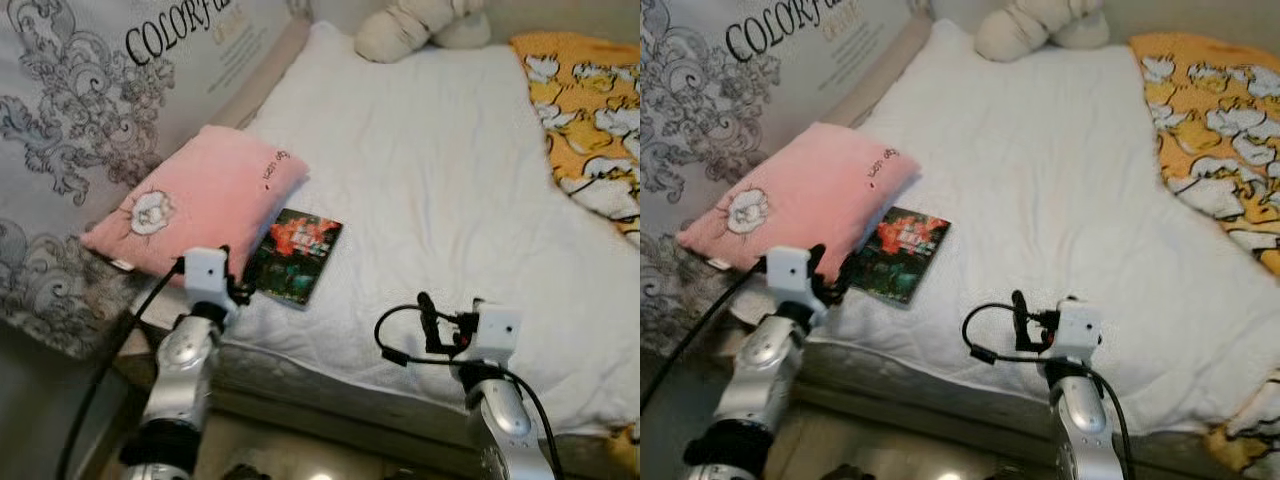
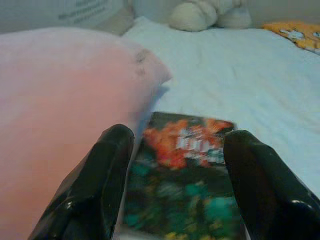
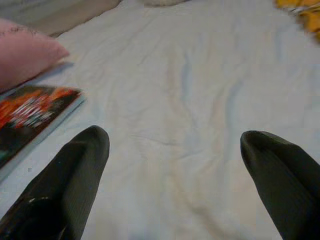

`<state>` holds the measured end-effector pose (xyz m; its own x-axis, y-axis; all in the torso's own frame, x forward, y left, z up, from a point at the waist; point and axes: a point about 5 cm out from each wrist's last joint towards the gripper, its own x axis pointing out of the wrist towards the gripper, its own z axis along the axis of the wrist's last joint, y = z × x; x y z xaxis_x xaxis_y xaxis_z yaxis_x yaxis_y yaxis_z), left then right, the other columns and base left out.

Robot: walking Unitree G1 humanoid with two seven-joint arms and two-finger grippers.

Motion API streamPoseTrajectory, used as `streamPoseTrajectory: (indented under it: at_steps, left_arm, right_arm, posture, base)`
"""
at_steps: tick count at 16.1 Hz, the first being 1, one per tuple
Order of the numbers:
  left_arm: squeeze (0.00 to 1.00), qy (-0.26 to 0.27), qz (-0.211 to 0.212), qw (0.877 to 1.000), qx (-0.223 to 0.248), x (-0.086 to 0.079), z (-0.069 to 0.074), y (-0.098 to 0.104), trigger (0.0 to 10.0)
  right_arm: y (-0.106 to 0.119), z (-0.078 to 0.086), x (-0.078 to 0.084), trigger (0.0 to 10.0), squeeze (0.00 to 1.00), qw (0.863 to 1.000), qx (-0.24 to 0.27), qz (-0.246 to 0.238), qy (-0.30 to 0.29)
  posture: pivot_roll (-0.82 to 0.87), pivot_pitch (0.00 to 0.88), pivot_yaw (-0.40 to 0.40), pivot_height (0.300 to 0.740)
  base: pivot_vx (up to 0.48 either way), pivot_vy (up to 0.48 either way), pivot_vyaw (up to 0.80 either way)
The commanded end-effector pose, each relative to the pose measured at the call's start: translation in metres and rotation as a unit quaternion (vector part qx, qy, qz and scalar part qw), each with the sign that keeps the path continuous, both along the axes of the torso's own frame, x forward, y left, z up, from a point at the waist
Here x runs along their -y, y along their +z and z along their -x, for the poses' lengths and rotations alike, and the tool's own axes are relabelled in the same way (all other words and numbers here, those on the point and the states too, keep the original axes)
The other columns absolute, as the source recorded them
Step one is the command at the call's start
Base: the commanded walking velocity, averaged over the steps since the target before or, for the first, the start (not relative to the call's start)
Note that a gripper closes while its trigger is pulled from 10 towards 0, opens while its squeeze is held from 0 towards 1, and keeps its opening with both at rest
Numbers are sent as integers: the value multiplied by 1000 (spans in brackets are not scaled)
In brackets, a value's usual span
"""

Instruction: Clean up the room

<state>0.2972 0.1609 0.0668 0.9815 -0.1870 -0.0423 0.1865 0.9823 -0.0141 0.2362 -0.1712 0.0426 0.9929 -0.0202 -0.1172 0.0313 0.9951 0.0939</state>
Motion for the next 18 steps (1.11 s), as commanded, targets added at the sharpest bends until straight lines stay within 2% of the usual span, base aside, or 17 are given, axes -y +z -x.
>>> streamPoseTrajectory:
  at_steps: [1, 2, 4, 5, 8, 10, 11, 12, 13, 14, 15, 17, 18]
  left_arm:
    - [0, -10, -20, 1000, 13, 5, -2, 6, 10000]
    - [0, -25, -35, 999, 23, 10, -3, 10, 10000]
    - [0, -43, -29, 998, 19, 18, -2, 10, 10000]
    - [0, -57, -12, 998, 14, 25, 1, 6, 10000]
    - [0, -87, -2, 996, 19, 36, 6, 4, 10000]
    - [0, -75, 8, 997, 15, 33, 1, 5, 10000]
    - [0, -69, 0, 997, 15, 31, -1, 5, 10000]
    - [0, -53, 5, 999, 7, 25, -3, 2, 10000]
    - [0, -50, 8, 999, -3, 22, -4, -1, 10000]
    - [0, -52, 7, 999, -3, 22, -4, -1, 10000]
    - [0, -52, 6, 999, -4, 24, -11, 1, 10000]
    - [0, -45, -23, 999, -7, 24, -14, 0, 10000]
    - [0, -43, -24, 999, -9, 22, -15, -1, 10000]
  right_arm:
    - [0, 0, 7, 10000, 765, 1000, 3, -10, -21]
    - [1, 0, 9, 10000, 1000, 999, 14, -24, -25]
    - [0, 0, 11, 10000, 1000, 1000, 16, -8, -22]
    - [-1, 0, 10, 10000, 1000, 1000, 16, 8, -15]
    - [-3, -2, 15, 10000, 1000, 1000, 14, 9, -25]
    - [-2, -4, 16, 10000, 1000, 999, 23, 12, -32]
    - [3, -5, 20, 10000, 1000, 998, 37, 8, -49]
    - [7, -6, 27, 10000, 1000, 996, 51, -2, -75]
    - [11, -5, 39, 10000, 1000, 993, 60, 11, -105]
    - [11, -6, 41, 10000, 1000, 992, 60, 16, -107]
    - [9, -8, 36, 10000, 1000, 995, 52, 42, -75]
    - [7, -9, 33, 10000, 1000, 995, 49, 43, -69]
    - [4, -10, 30, 10000, 1000, 996, 45, 41, -70]
  posture:
    - [27, 0, 25, 740]
    - [23, 0, 25, 740]
    - [11, 0, 21, 740]
    - [5, 0, 20, 740]
    - [1, 0, 23, 740]
    - [-2, 0, 24, 740]
    - [-7, 0, 27, 740]
    - [-7, 0, 27, 740]
    - [-17, 0, 26, 740]
    - [-17, 0, 26, 740]
    - [-16, 0, 24, 740]
    - [-10, 0, 14, 740]
    - [-12, 0, 16, 740]
  base:
    - [0, -458, 0]
    - [0, -424, 0]
    - [0, -428, 0]
    - [0, -424, 0]
    - [0, -426, 0]
    - [0, -426, 0]
    - [0, -428, 0]
    - [0, -428, 0]
    - [0, -428, 0]
    - [0, -428, 0]
    - [0, -428, 0]
    - [0, -429, 0]
    - [0, -431, 0]
